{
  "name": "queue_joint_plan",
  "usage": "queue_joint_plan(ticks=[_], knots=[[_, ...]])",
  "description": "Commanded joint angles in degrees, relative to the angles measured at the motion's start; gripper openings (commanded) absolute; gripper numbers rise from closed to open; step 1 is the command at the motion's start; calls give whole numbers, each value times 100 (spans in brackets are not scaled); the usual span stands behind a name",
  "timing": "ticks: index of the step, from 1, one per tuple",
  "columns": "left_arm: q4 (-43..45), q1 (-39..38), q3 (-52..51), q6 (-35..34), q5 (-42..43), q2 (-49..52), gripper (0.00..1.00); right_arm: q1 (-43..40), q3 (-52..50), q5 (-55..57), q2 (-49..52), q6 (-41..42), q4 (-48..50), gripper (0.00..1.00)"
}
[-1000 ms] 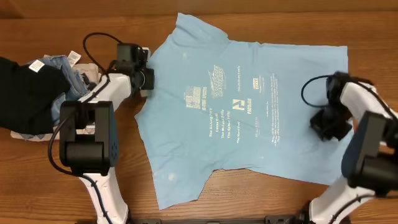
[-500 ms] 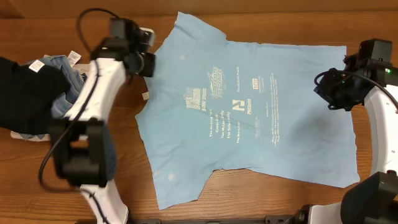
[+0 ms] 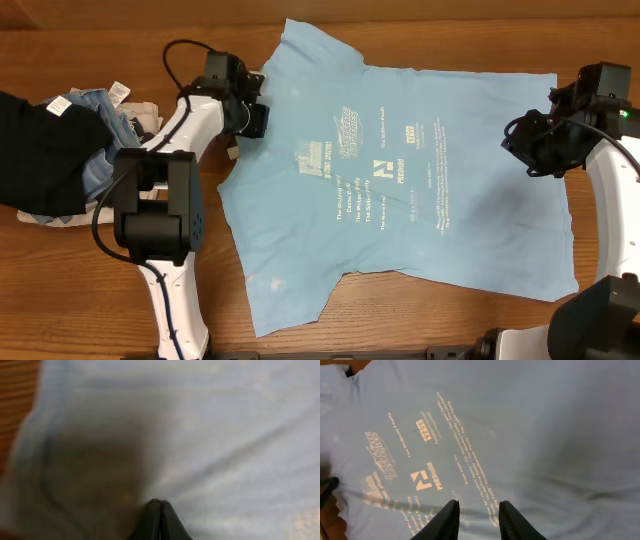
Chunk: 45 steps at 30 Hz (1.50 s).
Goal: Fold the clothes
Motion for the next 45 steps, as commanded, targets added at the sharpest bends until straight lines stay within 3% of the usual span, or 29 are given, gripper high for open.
queue_joint_plan(ticks=[1, 9, 10, 12, 13, 18, 21, 25, 30, 35, 40, 45], knots=[[-240, 542, -170, -341, -1266, 358, 4, 37, 55, -33, -4, -35, 24, 30], [-236, 975, -111, -330, -1257, 358, 4, 39, 55, -33, -4, -35, -72, 30], [-251, 973, -42, -323, -1191, 356, 8, 39, 55, -33, -4, -37, -87, 30], [-435, 925, 221, -219, -973, 280, 31, 39, 55, -31, -4, -61, -79, 31], [-634, 883, 428, -153, -957, 203, 37, 39, 55, -31, -4, -63, -48, 31], [-1993, 662, 1631, -74, -957, -516, 53, 39, 55, -35, -4, -68, 57, 35], [-2968, 509, 2358, -76, -957, -1316, 57, 37, 55, -181, -7, -341, 26, 45], [-3735, 400, 2736, -251, -1008, -2251, 57, 37, 98, -304, -184, -341, 24, 49], [-5095, 400, 2741, -793, -1604, -3390, 57, 37, 168, -431, -1029, -271, -2, 54], [-6325, 400, 2739, -1185, -1659, -3746, 54, 37, 166, -420, -1462, -72, -28, 61], [-6413, 398, 1827, -1338, -907, -4151, 43, 39, 160, -439, -1427, -11, -83, 63], [-5967, 302, -1316, -1902, -372, -5733, 44, 39, 155, -437, -1167, -9, 127, 69]])
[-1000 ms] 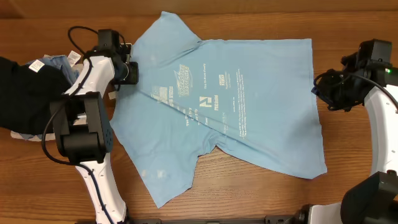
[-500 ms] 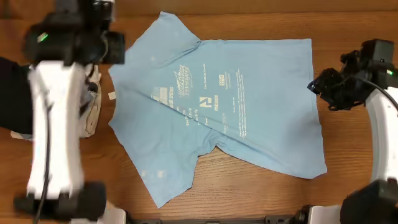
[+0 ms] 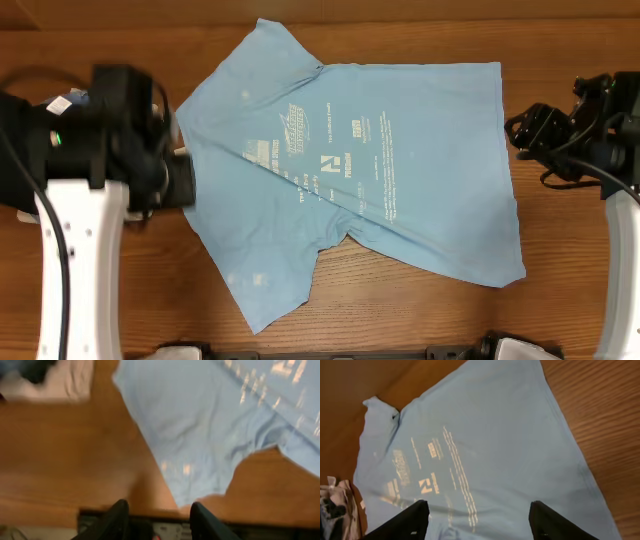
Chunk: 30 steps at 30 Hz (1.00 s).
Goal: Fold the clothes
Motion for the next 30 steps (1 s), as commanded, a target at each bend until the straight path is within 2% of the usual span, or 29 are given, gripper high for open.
queue_joint_plan(ticks=[1, 3, 4, 6, 7, 8, 10, 12, 16, 19, 24, 26, 30], knots=[[686, -173, -2406, -450, 905, -1370, 45, 37, 48, -39, 339, 13, 304, 69], [1537, -411, -3735, -680, 1364, -1939, 49, 37, -42, -37, 726, 251, 651, 65], [1871, -520, -4266, -848, 1449, -2111, 50, 37, -52, -39, 953, 352, 774, 54], [2361, -699, -5060, -1296, 1593, -2240, 47, 70, -52, -39, 1423, 468, 981, 16], [2793, -811, -5517, -1517, 1790, -2243, 31, 107, -52, -90, 1762, 485, 1121, 4], [3335, -916, -5952, -1884, 1954, -2232, 16, 181, -52, -162, 2120, 483, 1270, 4], [4227, -1016, -6459, -2387, 1965, -2210, 4, 330, -52, -310, 2638, 479, 1519, 4], [4811, -1023, -6686, -2717, 1744, -2205, 4, 461, -52, -339, 2957, 481, 1853, 4], [5276, -1023, -6894, -3110, 1257, -1974, 4, 710, -52, -341, 3432, 483, 2269, 4], [5344, -1023, -6900, -3156, 1051, -1526, 4, 848, -52, -339, 3654, 481, 2369, 4], [6242, -1023, -6872, -2911, 981, -601, 4, 872, -52, -339, 3779, 483, 2608, 4], [6140, -1016, -6870, -2951, 984, -243, 4, 872, -52, -328, 3788, 481, 2610, 4], [5156, -1010, -6870, -4120, 938, 81, 4, 872, -52, -105, 3801, 481, 2586, 4]])
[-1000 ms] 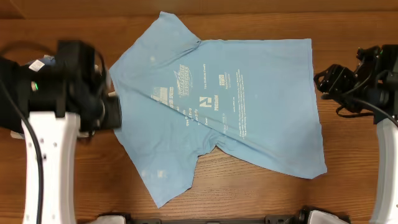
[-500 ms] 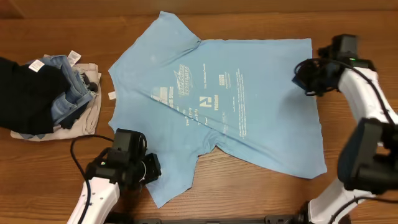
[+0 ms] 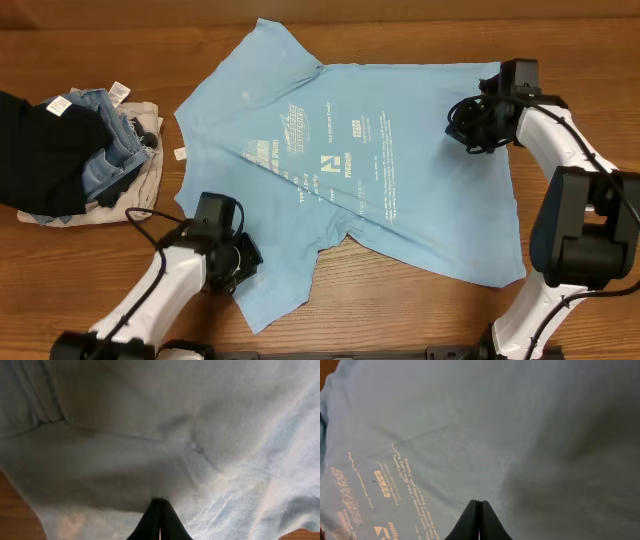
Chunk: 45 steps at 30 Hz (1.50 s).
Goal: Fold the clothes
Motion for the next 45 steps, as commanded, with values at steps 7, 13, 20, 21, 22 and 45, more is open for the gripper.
queue_joint_plan(ticks=[7, 13, 20, 21, 22, 45], knots=[[-1923, 37, -334, -1873, -39, 400, 4, 2, 17, 533, 42, 28, 37, 4], [-1915, 162, -293, -1768, -343, 400, 4, 2, 17, 529, 168, 33, 33, 4], [-1174, 160, 831, 232, 4, 400, 10, 0, 94, -157, 216, -498, 68, 4], [-1377, 157, 1220, 664, -11, 400, 11, 0, 131, -229, 160, -498, 55, 4], [-1639, 149, 1646, 1051, -79, 400, 13, 0, 157, -229, 79, -496, 48, 4], [-4210, -144, 3071, 4, -1008, -2002, 41, -1447, 229, -181, -3062, -269, -3200, 65]])
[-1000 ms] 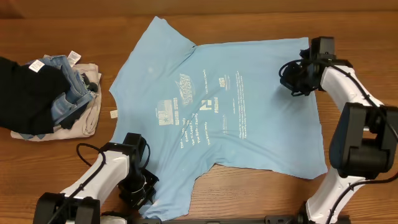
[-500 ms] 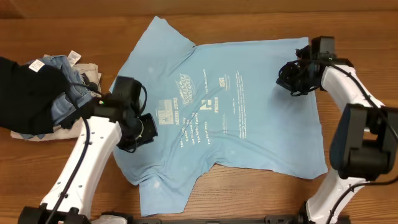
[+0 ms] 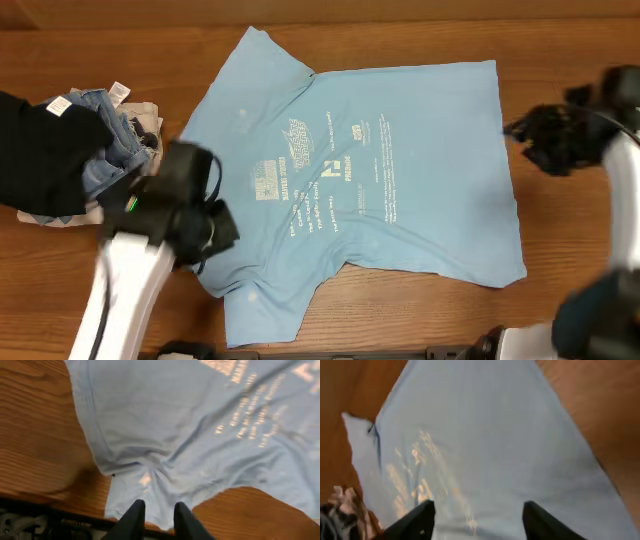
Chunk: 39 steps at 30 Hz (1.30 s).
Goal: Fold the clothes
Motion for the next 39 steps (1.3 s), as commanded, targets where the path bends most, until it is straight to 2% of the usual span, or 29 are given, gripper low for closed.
queue_joint_plan(ticks=[1, 4, 8, 9, 13, 19, 24, 29, 33, 36, 38, 39], knots=[[-295, -197, -544, -957, -26, -1010, 47, 28, 101, 299, -688, 157, -686, 68], [-306, -199, -1482, -1635, 354, -1381, 50, 28, -35, 437, -732, 149, -1167, 71], [-22, -199, -2660, -2243, 778, -1375, 50, 28, -302, 402, -732, 83, -1099, 71], [219, -199, -3224, -2420, 809, -1329, 49, 28, -315, 402, -734, 79, -1045, 71], [271, -199, -3681, -2417, 540, -1252, 47, 28, -315, 402, -732, 76, -962, 71], [634, -199, -4052, -2647, 144, -1005, 48, 28, -315, 398, -734, 59, -879, 71], [1764, -195, -4105, -2549, 164, -492, 53, 28, -315, 313, -732, -39, -868, 71], [1862, -195, -4105, -2743, 151, -42, 57, 28, -315, 9, -734, -184, -863, 71], [2004, -195, -4105, -2730, 247, 146, 57, 28, -315, -59, -734, -184, -802, 71], [2297, -195, -4103, -2402, 396, 319, 40, 28, -315, -105, -734, -201, -785, 71], [2496, -195, -4100, -2133, 501, 376, 32, 28, -315, -116, -734, -201, -782, 71], [2540, -195, -4094, -1910, 603, 374, 22, 28, -315, -116, -734, -201, -785, 71]])
